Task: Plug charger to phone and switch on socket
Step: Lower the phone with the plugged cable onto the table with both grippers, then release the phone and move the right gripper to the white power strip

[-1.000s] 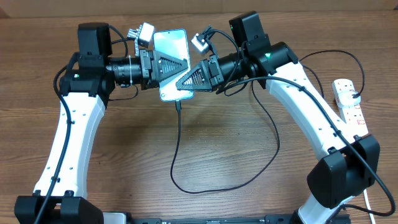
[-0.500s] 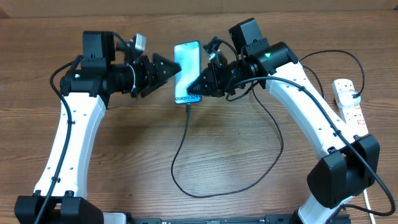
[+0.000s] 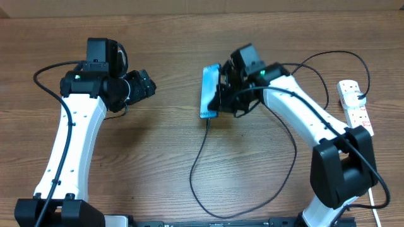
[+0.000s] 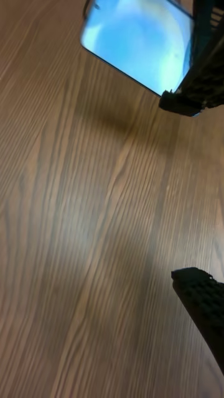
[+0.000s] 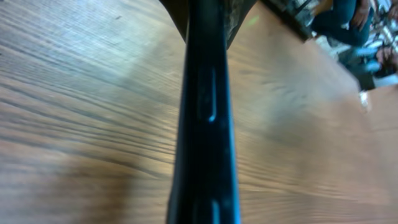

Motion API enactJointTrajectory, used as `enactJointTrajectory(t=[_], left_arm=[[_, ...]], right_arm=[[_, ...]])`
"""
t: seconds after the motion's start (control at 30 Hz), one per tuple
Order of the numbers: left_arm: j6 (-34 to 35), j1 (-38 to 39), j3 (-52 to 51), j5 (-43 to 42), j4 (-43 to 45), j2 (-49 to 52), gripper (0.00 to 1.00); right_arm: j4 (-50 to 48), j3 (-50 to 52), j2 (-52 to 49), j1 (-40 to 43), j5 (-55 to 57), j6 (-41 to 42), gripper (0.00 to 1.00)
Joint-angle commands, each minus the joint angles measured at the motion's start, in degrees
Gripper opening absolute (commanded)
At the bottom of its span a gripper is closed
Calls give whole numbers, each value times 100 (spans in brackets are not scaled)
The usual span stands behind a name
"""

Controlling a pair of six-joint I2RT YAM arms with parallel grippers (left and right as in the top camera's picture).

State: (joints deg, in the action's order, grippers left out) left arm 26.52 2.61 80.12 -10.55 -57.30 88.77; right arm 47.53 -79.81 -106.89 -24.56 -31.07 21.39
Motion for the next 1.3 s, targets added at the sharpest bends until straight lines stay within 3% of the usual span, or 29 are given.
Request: enactJointTrajectory(t=[0.0, 0.23, 0.33, 0.53, 1.27], left_arm=[[-129, 0, 61, 525, 2, -103, 82], [-129, 0, 61, 525, 11, -103, 84], [-129, 0, 61, 525, 7, -103, 100], [-127, 0, 61, 522, -57, -103, 100], [-127, 0, 61, 520, -55, -105, 100]], right_arm=[[-485, 544, 13, -90, 105, 317, 4], [-1694, 1473, 13, -280, 114, 577, 4], [-2013, 1652, 13, -387, 308, 745, 4], [-2114, 1685, 13, -501, 450, 758, 5], [-2197, 1685, 13, -496, 1434, 758, 29]])
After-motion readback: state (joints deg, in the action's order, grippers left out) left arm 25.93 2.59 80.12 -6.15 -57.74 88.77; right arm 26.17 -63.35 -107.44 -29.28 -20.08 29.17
